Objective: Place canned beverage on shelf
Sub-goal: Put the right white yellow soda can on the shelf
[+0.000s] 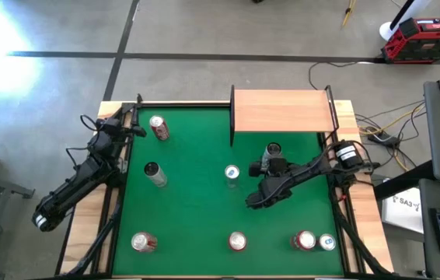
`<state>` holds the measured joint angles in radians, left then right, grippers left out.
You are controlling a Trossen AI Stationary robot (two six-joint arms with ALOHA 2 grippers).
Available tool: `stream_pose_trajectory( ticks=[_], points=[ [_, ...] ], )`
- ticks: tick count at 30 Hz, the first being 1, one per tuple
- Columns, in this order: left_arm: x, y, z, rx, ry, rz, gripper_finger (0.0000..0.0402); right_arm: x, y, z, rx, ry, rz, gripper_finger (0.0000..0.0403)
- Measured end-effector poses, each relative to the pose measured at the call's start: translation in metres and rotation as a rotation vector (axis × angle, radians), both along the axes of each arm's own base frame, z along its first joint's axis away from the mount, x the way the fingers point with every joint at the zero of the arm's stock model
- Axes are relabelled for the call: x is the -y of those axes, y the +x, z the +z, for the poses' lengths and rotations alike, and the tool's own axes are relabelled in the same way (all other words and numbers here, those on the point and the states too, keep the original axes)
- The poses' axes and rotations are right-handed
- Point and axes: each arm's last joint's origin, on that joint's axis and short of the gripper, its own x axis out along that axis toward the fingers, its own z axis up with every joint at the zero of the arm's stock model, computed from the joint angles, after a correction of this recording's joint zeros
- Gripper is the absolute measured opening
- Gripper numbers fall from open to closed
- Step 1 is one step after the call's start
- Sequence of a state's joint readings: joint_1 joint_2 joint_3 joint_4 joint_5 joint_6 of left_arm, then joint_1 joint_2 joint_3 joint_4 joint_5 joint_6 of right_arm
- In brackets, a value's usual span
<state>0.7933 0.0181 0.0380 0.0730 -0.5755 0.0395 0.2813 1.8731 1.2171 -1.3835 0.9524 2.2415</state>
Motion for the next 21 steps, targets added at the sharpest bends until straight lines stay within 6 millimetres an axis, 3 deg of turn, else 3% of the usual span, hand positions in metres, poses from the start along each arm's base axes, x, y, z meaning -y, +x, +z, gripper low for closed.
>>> stream_pose_trajectory(
  ticks=[13, 17, 21],
  points=[
    [0.000, 0.000, 0.000, 0.000, 0.000, 0.000, 0.0293, 0.015, 0.004, -0.004, 0.007, -0.011, -0.057, 0.0389],
    [0.000, 0.000, 0.000, 0.000, 0.000, 0.000, 0.0293, 0.021, 0.005, -0.004, 0.032, -0.010, -0.090, 0.0358],
    [0.000, 0.000, 0.000, 0.000, 0.000, 0.000, 0.0293, 0.022, 0.006, -0.004, 0.034, -0.004, -0.095, 0.0298]
  ],
)
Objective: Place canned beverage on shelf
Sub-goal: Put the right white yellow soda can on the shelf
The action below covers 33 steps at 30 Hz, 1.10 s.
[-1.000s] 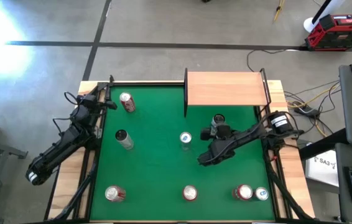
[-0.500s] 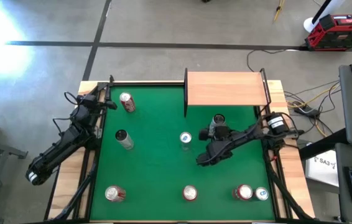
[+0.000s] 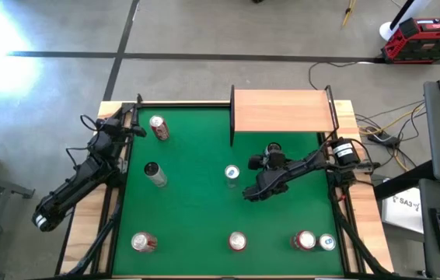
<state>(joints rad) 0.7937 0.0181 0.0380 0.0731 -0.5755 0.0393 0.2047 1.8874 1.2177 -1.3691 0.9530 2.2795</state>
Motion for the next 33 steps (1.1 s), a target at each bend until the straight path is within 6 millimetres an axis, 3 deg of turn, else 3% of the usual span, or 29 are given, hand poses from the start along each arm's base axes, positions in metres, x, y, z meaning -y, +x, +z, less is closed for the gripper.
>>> stream_pose_trajectory(
  ticks=[4, 8, 12, 15, 24, 33],
  points=[
    [0.000, 0.000, 0.000, 0.000, 0.000, 0.000, 0.0293, 0.000, 0.000, 0.000, -0.009, 0.003, 0.006, 0.0236],
    [0.000, 0.000, 0.000, 0.000, 0.000, 0.000, 0.0293, -0.004, 0.003, 0.008, -0.025, 0.045, -0.013, 0.0237],
    [0.000, 0.000, 0.000, 0.000, 0.000, 0.000, 0.0293, -0.015, 0.007, 0.033, -0.075, 0.082, -0.028, 0.0237],
    [0.000, 0.000, 0.000, 0.000, 0.000, 0.000, 0.0293, -0.019, 0.010, 0.049, 0.008, 0.096, -0.008, 0.0237],
    [0.000, 0.000, 0.000, -0.002, -0.002, 0.000, 0.0293, -0.013, -0.010, 0.105, 0.125, 0.128, 0.054, 0.0237],
    [0.000, 0.000, 0.000, -0.003, -0.003, 0.000, 0.0293, 0.001, -0.046, 0.158, 0.094, 0.092, 0.232, 0.0244]
  ],
)
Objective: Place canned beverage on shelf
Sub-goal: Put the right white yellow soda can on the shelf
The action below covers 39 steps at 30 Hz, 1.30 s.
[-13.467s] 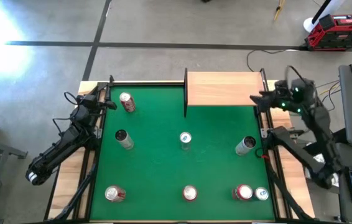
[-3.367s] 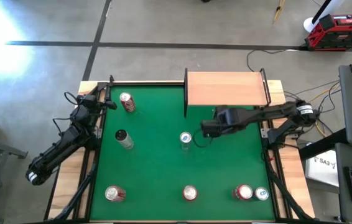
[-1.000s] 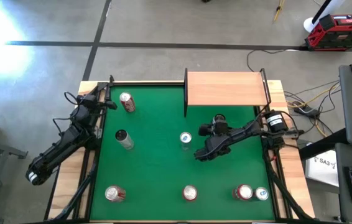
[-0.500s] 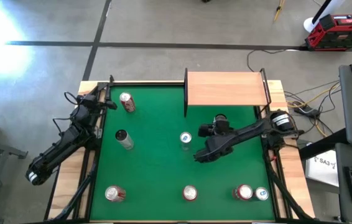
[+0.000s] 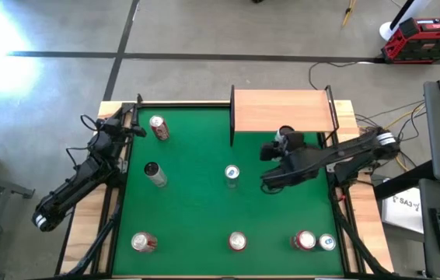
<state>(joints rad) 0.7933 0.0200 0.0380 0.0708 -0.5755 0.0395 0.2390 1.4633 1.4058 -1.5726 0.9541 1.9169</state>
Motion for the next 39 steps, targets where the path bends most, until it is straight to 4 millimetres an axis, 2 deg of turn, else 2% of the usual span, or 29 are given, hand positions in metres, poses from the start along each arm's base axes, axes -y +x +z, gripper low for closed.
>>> stream_pose_trajectory(
  ticks=[7, 15, 22, 31, 35, 39],
  points=[
    [0.000, 0.000, 0.000, 0.000, 0.000, 0.000, 0.0293, 0.021, -0.024, 0.028, 0.026, -0.051, 0.012, 0.0246],
    [0.000, 0.000, 0.000, 0.000, 0.000, 0.000, 0.0293, 0.075, -0.038, 0.037, -0.022, -0.055, -0.173, 0.0249],
    [0.000, 0.000, 0.000, 0.000, 0.000, 0.000, 0.0293, 0.122, -0.046, 0.031, -0.030, -0.031, -0.404, 0.0273],
    [0.000, 0.000, 0.000, 0.000, 0.000, 0.000, 0.0293, 0.177, -0.049, 0.010, -0.097, -0.039, -0.652, 0.0278],
    [0.000, 0.000, 0.000, 0.000, 0.000, 0.000, 0.0293, 0.191, -0.049, 0.002, -0.105, -0.065, -0.718, 0.0279],
    [0.000, 0.000, 0.000, 0.000, -0.001, 0.000, 0.0293, 0.196, -0.049, 0.000, -0.110, -0.109, -0.738, 0.0274]
  ],
)
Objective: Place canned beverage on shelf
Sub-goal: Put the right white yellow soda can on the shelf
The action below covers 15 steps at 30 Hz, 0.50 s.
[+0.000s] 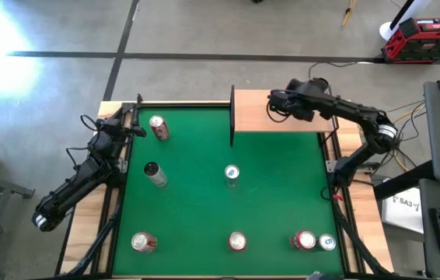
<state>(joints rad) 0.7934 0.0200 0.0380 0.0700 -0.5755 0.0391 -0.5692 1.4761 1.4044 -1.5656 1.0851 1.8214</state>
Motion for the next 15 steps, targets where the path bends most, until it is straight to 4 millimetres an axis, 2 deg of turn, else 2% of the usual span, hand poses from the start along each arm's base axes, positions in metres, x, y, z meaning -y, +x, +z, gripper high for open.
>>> stream_pose_trajectory(
  ticks=[8, 15],
  points=[
    [0.000, 0.000, 0.000, 0.000, 0.000, 0.000, 0.0293, 0.010, -0.010, 0.003, 0.013, -0.067, -0.064, 0.0277],
    [0.000, 0.000, 0.000, 0.000, 0.000, 0.000, 0.0293, 0.027, -0.019, -0.003, 0.028, -0.053, -0.155, 0.0275]
  ],
)
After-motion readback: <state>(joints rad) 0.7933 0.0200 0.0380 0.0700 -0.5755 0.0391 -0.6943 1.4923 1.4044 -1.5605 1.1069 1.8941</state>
